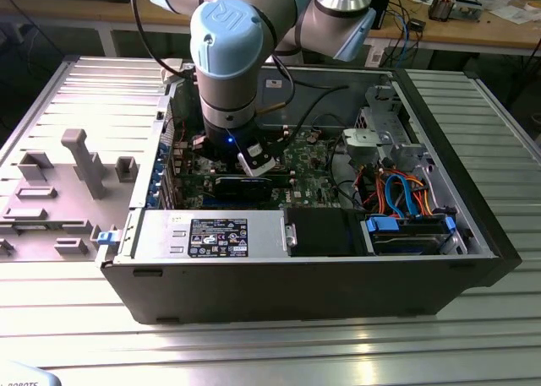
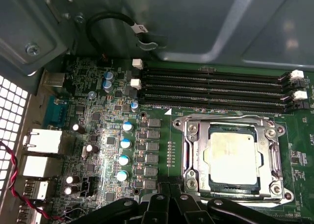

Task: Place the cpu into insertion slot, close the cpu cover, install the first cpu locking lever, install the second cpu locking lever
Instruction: 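Install the second cpu locking lever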

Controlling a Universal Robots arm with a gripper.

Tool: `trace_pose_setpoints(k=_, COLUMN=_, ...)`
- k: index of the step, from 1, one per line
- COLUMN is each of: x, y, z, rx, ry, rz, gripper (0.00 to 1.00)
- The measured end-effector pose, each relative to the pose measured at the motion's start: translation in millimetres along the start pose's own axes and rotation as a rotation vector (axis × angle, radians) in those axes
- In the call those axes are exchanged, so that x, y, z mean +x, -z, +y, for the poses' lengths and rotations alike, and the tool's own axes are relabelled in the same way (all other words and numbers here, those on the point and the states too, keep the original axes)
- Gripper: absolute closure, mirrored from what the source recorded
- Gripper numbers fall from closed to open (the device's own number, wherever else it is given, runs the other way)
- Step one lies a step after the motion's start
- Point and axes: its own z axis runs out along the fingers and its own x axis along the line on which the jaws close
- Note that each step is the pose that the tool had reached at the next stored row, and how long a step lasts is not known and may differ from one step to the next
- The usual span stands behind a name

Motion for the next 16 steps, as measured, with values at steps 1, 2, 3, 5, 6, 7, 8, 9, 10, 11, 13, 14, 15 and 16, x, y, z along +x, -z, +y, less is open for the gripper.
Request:
trace_pose_setpoints(k=1, x=0.1, y=-0.8, z=-0.3, rx=0.0001, ry=0.000, rz=0.0003, gripper=0.89)
trace_pose_setpoints(k=2, x=0.2, y=-1.6, z=-0.7, rx=0.0000, ry=0.000, rz=0.0002, gripper=0.89)
trace_pose_setpoints(k=3, x=0.3, y=-1.0, z=-1.5, rx=0.0007, ry=0.000, rz=0.0005, gripper=0.89)
trace_pose_setpoints(k=5, x=0.2, y=-0.7, z=-3.5, rx=-0.0003, ry=0.000, rz=-0.0002, gripper=0.89)
trace_pose_setpoints(k=6, x=0.2, y=0.1, z=-3.7, rx=-0.0008, ry=0.000, rz=-0.0006, gripper=0.89)
trace_pose_setpoints(k=7, x=0.1, y=1.1, z=-3.3, rx=-0.0013, ry=0.000, rz=-0.0011, gripper=0.89)
trace_pose_setpoints(k=8, x=0.0, y=2.4, z=-2.9, rx=-0.0016, ry=0.000, rz=-0.0015, gripper=0.89)
trace_pose_setpoints(k=9, x=-0.1, y=3.7, z=-2.5, rx=-0.0015, ry=0.000, rz=-0.0014, gripper=0.89)
trace_pose_setpoints(k=10, x=0.0, y=6.1, z=-1.8, rx=-0.0012, ry=0.000, rz=-0.0008, gripper=0.89)
trace_pose_setpoints(k=11, x=0.0, y=7.7, z=-1.5, rx=-0.0001, ry=0.000, rz=-0.0002, gripper=0.89)
trace_pose_setpoints(k=13, x=0.0, y=10.0, z=-0.7, rx=-0.0004, ry=0.000, rz=-0.0004, gripper=0.89)
trace_pose_setpoints(k=14, x=0.0, y=10.8, z=-0.5, rx=-0.0005, ry=0.000, rz=-0.0004, gripper=0.89)
trace_pose_setpoints(k=15, x=-0.1, y=10.9, z=-0.4, rx=-0.0008, ry=0.000, rz=-0.0006, gripper=0.89)
trace_pose_setpoints(k=16, x=0.0, y=11.0, z=-0.4, rx=-0.0010, ry=0.000, rz=-0.0005, gripper=0.89)
